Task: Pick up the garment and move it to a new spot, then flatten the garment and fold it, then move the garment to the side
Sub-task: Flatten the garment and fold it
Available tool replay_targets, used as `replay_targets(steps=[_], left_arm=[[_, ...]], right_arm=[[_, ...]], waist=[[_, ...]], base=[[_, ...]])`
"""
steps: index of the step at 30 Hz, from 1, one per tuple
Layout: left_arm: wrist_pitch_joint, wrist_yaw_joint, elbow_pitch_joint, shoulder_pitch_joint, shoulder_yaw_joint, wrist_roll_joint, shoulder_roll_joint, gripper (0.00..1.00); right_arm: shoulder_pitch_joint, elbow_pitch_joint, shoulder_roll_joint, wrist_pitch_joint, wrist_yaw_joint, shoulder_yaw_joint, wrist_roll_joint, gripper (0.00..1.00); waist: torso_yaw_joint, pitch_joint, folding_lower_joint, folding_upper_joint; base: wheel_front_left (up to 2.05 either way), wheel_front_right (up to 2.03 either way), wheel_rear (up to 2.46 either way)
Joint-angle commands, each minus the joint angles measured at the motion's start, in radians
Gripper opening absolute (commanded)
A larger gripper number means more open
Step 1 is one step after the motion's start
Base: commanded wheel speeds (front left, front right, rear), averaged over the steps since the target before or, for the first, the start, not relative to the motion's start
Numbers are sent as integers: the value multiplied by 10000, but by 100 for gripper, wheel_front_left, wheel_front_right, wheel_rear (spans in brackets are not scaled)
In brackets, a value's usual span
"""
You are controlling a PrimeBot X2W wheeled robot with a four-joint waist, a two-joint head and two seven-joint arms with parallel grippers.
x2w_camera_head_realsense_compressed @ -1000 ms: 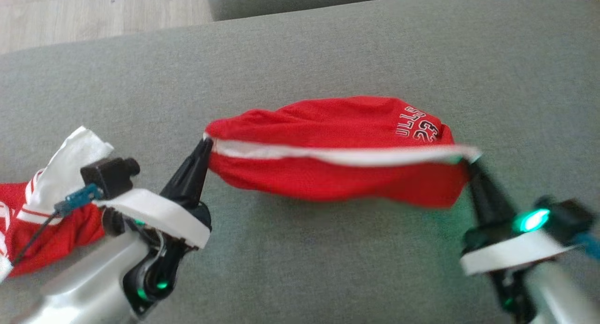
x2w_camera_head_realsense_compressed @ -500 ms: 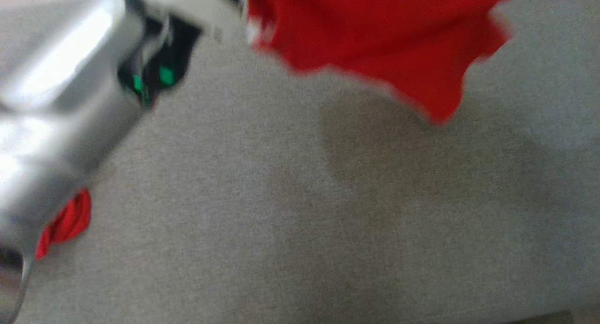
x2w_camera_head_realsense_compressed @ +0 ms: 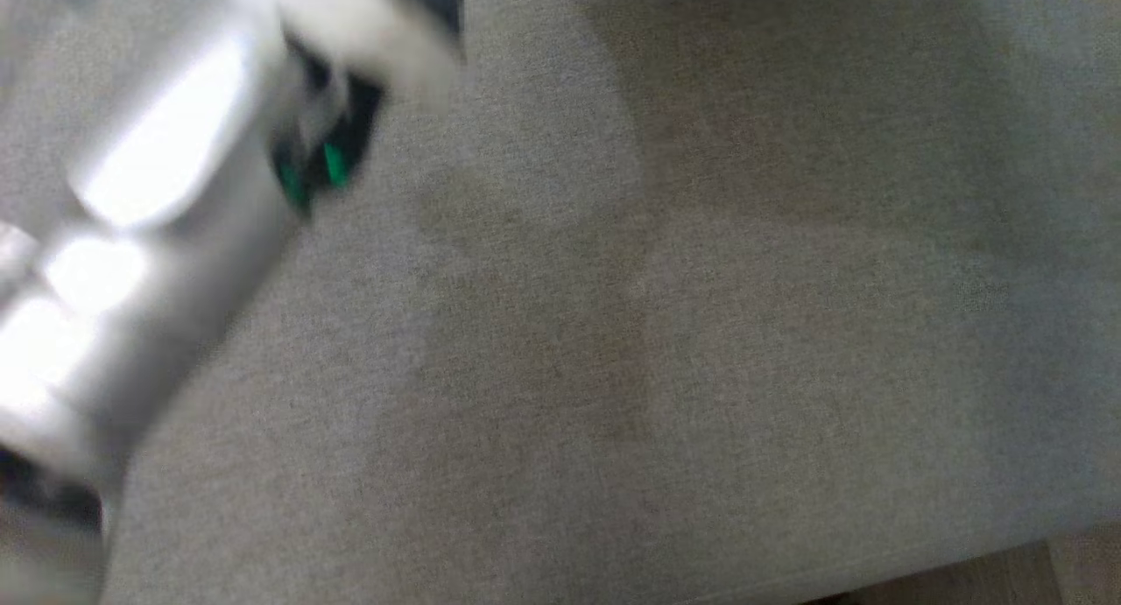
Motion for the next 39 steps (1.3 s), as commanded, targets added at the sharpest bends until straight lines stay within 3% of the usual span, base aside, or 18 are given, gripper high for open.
replay_targets(steps=[1,5,9,10,12,18,23,29,39], left_arm=[[-84,-81,-467,788,182,300,481,0],[-91,-41,-1155,3423,343,1066,500,0],[-93,364,-1869,6193,462,1840,582,0],[-93,364,-1869,6193,462,1840,582,0],[-93,800,-2527,8036,583,2209,743,0],[-94,1413,-3993,9999,1087,2301,830,0],[-91,1497,-4716,9780,1491,2247,434,0],[449,1728,-4153,8062,2024,1770,-664,0],[1044,2070,-1974,5586,2404,1546,-2170,0]], right_arm=[[1578,-432,90,-32,75,-50,114,0],[4423,-926,534,-32,75,-507,114,0],[7148,-1716,949,-33,75,-843,248,0],[7148,-1716,949,-33,75,-843,248,0],[8743,-2593,786,113,75,-756,478,0],[10236,-3992,474,689,75,-1090,759,0],[9460,-3992,408,1513,75,-1404,798,0],[6980,-2560,-133,2510,75,-1229,769,0],[2927,468,-1351,3396,75,683,677,0]], waist=[[-12,-122,-2,0],[-11,-448,-2,0],[-206,-899,-2,0],[-206,-899,-2,0],[-385,-1199,-2,0],[-471,-1425,-2,0],[-190,-1210,-2,0],[410,-550,-2,0],[1368,557,-2,0]], base=[[0,0,0],[0,0,0],[0,0,0],[0,0,0],[0,0,0],[0,0,0],[0,0,0],[0,0,0],[0,0,0]])
